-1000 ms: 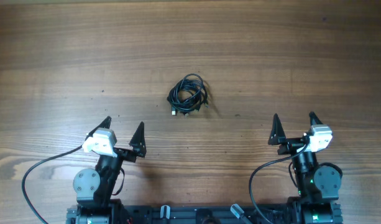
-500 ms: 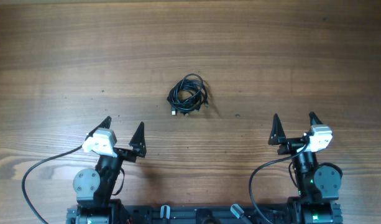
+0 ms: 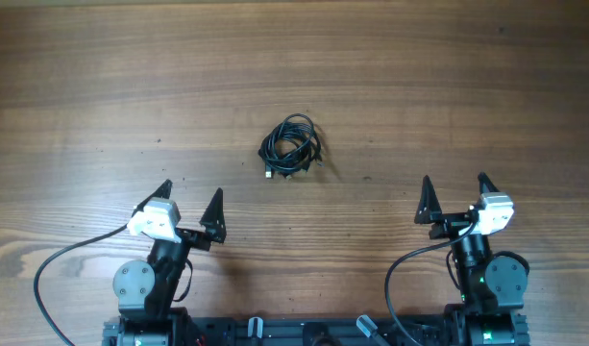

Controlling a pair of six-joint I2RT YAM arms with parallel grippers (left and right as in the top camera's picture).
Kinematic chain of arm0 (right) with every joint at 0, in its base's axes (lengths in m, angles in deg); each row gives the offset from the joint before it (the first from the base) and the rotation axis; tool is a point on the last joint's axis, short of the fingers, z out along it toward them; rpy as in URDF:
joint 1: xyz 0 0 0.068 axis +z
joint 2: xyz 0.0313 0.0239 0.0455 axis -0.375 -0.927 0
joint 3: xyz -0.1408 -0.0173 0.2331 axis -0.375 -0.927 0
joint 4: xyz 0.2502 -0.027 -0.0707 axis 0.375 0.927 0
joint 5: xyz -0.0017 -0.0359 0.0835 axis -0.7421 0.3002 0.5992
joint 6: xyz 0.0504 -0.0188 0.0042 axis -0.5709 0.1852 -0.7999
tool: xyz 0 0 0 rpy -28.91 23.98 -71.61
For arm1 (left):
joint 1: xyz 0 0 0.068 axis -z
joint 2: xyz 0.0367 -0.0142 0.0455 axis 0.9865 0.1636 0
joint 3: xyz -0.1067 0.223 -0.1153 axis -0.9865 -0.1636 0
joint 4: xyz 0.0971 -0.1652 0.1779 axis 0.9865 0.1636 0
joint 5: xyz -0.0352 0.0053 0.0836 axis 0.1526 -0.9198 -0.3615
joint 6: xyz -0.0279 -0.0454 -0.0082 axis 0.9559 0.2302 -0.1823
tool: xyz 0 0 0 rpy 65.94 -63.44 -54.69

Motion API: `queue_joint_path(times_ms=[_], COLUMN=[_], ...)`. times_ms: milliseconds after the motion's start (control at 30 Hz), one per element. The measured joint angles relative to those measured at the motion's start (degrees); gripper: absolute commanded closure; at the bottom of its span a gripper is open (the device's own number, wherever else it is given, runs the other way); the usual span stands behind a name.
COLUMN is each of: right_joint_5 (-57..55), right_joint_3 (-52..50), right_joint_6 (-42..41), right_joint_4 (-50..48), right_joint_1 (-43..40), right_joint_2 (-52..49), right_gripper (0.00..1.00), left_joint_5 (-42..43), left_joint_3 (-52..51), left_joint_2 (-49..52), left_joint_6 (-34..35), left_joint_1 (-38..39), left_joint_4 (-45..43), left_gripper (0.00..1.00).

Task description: Untangle cables

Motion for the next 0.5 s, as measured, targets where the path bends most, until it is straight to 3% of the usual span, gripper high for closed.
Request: queue_joint_path(times_ms=[500], right_joint_5=[0.0], right_joint_3=[0.0], right_joint_6=[0.0], right_joint_4=[0.0], right_joint_1=[0.0], right_joint_2=[0.0], right_gripper=[0.0], left_joint_5=[0.0], left_joint_3=[0.0], left_joint_2=[0.0], left_joint_6=[0.0], left_joint_1=[0.0], left_joint_4=[0.0], left_gripper=[0.0])
